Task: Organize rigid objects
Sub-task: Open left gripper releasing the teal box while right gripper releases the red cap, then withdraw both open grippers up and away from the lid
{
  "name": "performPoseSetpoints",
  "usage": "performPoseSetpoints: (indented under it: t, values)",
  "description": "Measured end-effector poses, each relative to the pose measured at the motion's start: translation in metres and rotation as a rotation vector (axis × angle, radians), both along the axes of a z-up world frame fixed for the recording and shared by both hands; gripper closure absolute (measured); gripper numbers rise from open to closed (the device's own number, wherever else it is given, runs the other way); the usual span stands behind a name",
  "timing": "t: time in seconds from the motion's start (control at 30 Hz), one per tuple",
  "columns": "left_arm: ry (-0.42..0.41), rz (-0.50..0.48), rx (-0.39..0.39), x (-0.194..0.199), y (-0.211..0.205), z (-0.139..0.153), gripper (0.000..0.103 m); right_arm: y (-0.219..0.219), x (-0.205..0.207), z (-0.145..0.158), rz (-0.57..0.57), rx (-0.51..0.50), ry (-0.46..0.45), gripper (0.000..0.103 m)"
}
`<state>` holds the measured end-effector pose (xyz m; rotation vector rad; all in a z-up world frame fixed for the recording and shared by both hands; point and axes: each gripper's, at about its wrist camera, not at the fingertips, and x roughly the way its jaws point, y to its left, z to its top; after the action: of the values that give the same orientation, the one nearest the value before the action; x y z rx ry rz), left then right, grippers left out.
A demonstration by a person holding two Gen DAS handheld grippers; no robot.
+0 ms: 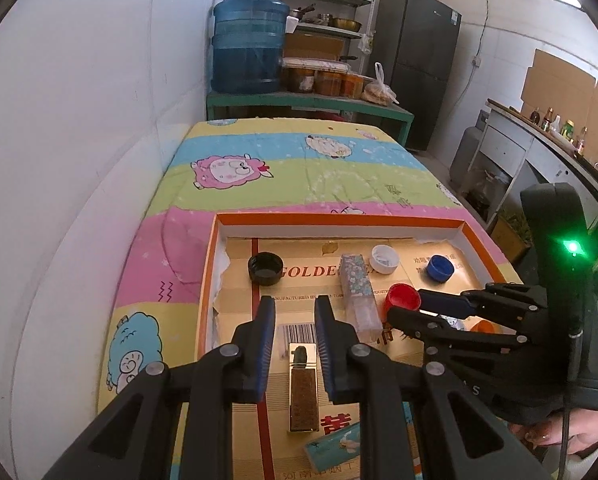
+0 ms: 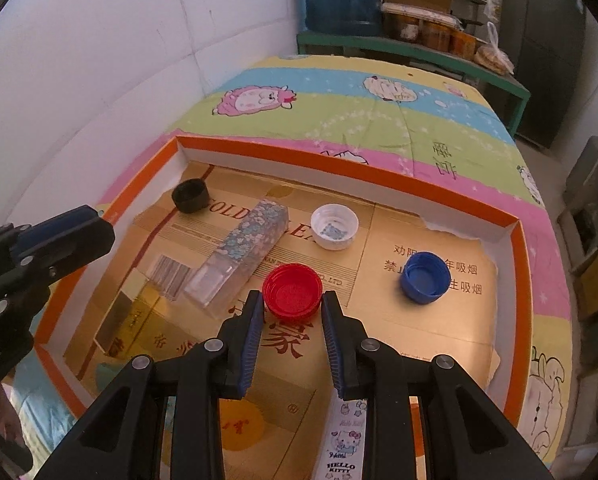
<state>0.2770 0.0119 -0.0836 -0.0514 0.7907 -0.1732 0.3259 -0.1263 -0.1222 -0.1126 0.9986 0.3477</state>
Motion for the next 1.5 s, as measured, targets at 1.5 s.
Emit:
performPoseSetpoints:
  t: [1.5]
  values:
    - [-0.032, 0.005, -0.041, -0.050, -0.013, 0.019, 0.082, -0.023, -0.079, 0.051, -0.197, 0.022, -0.157, 0.057]
